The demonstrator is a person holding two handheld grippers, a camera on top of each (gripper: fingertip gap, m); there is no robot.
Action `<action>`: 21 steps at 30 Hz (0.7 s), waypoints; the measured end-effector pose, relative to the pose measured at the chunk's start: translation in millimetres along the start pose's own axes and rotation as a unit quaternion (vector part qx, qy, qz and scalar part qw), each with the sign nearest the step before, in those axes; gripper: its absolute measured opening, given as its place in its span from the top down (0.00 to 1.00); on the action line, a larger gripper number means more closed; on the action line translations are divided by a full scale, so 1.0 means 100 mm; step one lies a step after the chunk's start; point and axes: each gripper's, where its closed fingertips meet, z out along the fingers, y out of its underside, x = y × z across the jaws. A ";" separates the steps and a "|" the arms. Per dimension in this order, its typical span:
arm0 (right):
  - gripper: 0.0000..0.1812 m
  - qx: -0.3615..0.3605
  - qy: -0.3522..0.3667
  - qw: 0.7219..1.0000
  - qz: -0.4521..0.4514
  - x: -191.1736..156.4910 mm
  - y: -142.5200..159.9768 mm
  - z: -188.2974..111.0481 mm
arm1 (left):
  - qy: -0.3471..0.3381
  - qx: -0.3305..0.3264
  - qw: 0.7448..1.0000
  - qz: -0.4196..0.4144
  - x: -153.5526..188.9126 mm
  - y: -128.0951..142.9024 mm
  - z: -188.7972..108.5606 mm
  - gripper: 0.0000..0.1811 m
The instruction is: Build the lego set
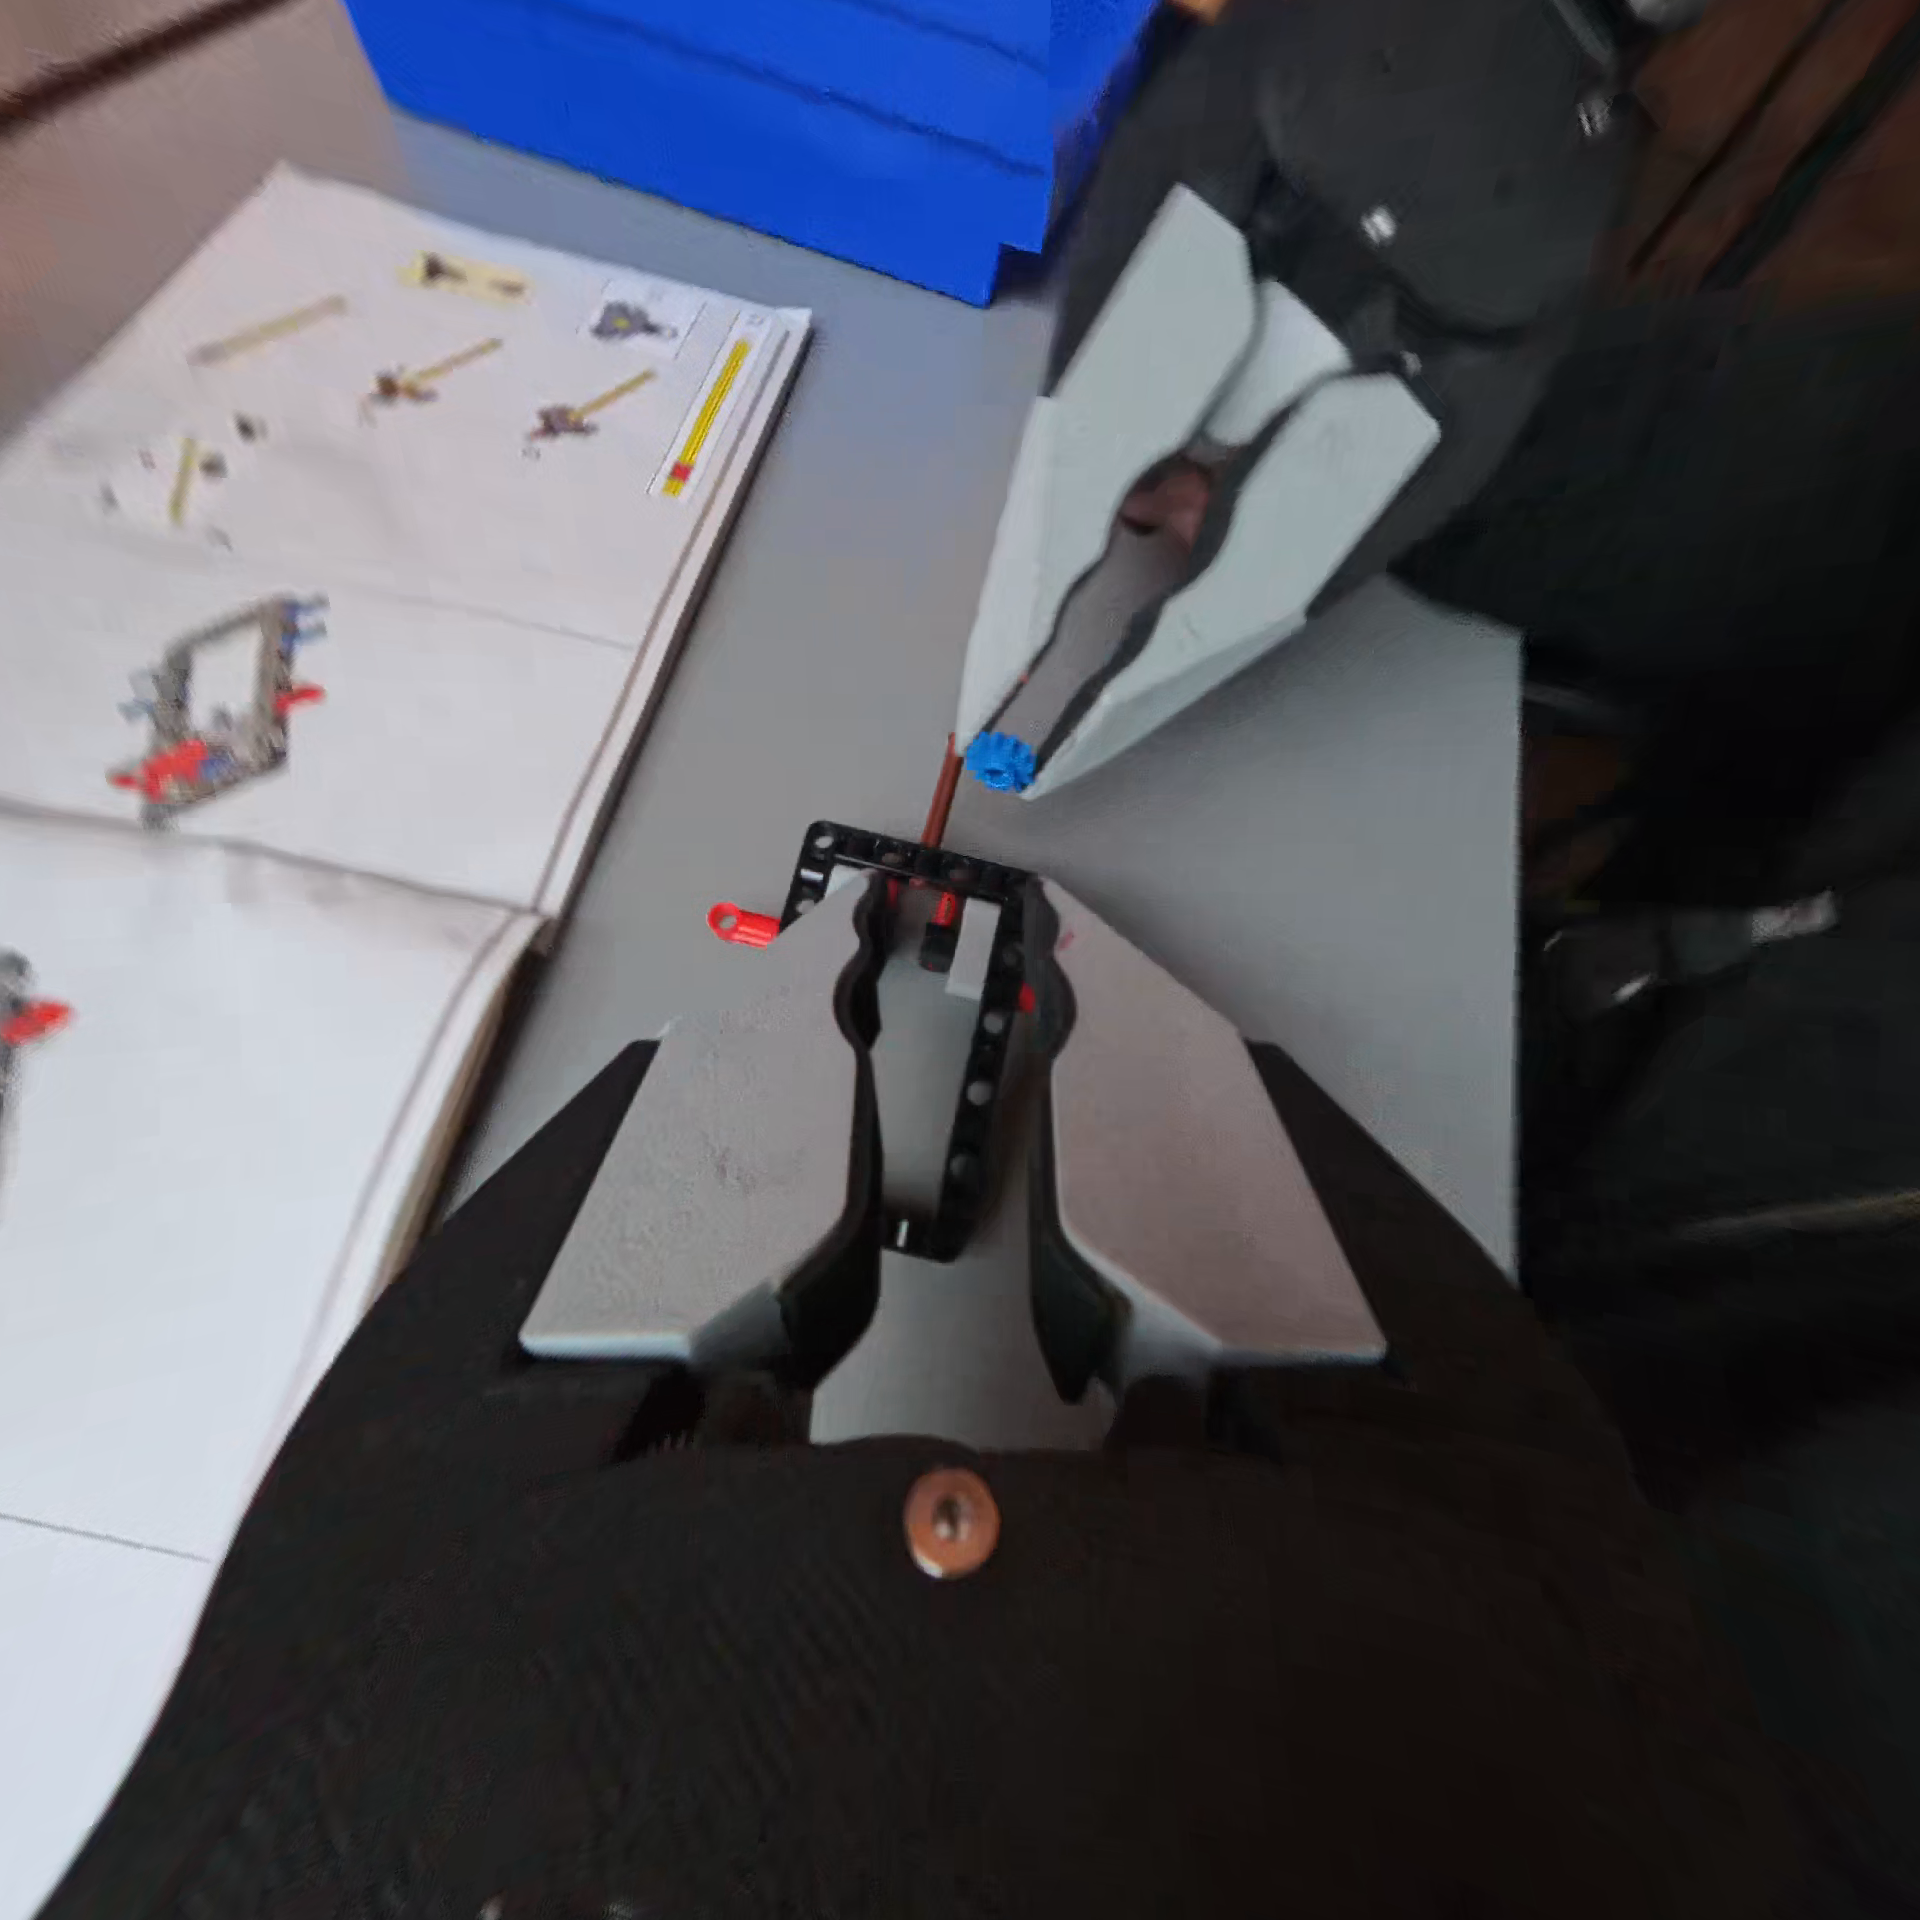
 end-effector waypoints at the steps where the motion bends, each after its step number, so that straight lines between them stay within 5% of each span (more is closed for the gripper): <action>1: 0.96 0.004 -0.010 1.000 0.012 -0.01 0.00 0.00 | -0.014 -0.011 0.998 0.057 0.02 0.01 0.01 0.87; 4: 0.96 0.009 -0.039 0.998 0.041 -0.03 0.01 -0.01 | -0.035 -0.028 0.993 0.110 0.03 0.05 0.08 0.87; 12: 0.96 0.010 0.017 0.999 -0.027 0.01 -0.05 0.01 | 0.105 0.030 0.981 -0.163 0.19 -0.18 0.05 0.90; 21: 0.96 -0.035 0.087 0.988 -0.126 0.00 -0.05 0.11 | 0.096 0.023 0.962 -0.253 0.09 -0.08 0.12 0.92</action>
